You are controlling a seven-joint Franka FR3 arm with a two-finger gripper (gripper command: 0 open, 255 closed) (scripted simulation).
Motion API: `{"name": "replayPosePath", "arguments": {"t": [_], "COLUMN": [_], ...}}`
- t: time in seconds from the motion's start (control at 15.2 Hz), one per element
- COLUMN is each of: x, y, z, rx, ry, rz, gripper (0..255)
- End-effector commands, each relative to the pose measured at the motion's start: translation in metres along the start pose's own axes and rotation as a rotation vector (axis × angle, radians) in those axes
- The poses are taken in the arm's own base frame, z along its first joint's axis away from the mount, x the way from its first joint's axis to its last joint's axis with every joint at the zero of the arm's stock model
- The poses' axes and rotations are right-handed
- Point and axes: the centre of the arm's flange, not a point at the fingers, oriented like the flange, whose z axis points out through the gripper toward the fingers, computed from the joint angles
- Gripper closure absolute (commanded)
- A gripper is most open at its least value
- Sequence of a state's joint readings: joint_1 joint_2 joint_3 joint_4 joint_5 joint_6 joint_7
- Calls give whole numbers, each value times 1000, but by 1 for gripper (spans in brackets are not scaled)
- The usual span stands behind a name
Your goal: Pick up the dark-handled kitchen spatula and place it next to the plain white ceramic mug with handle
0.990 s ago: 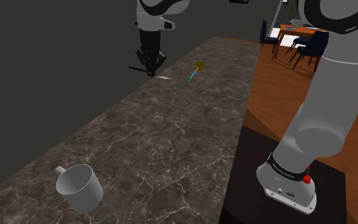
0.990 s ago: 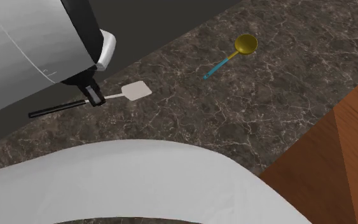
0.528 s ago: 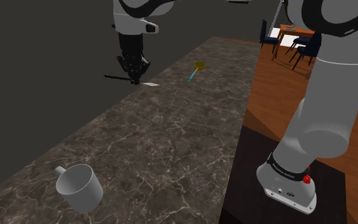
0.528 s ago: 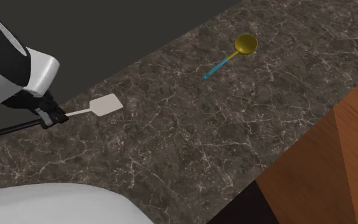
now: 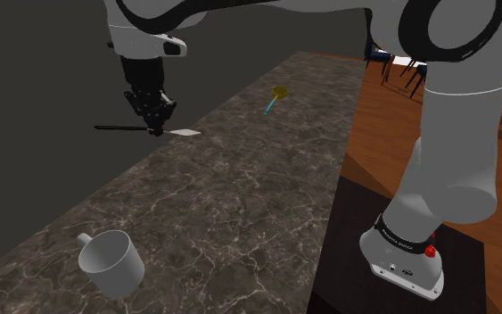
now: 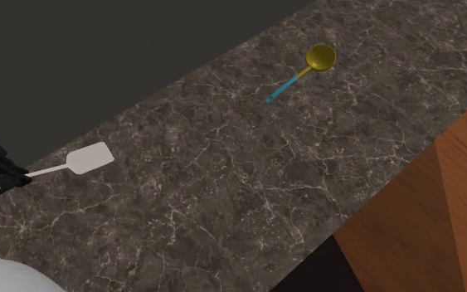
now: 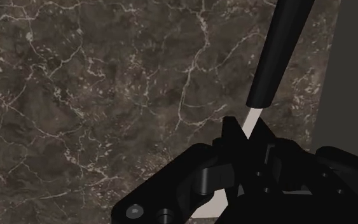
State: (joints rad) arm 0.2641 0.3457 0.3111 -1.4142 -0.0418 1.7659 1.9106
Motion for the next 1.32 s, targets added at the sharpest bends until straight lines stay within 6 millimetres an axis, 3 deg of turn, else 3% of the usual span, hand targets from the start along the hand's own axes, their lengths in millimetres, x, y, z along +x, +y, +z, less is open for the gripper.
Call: {"name": "replayPosePath", "arguments": {"t": [0.0,0.26,1.25], "x": [-25,-82,-77], "y": [0,-8,-8], "z": [1,5,84], "rx": [0,0,0], "ry": [0,0,0], "rz": [1,1,1], "gripper": [255,255,255]}}
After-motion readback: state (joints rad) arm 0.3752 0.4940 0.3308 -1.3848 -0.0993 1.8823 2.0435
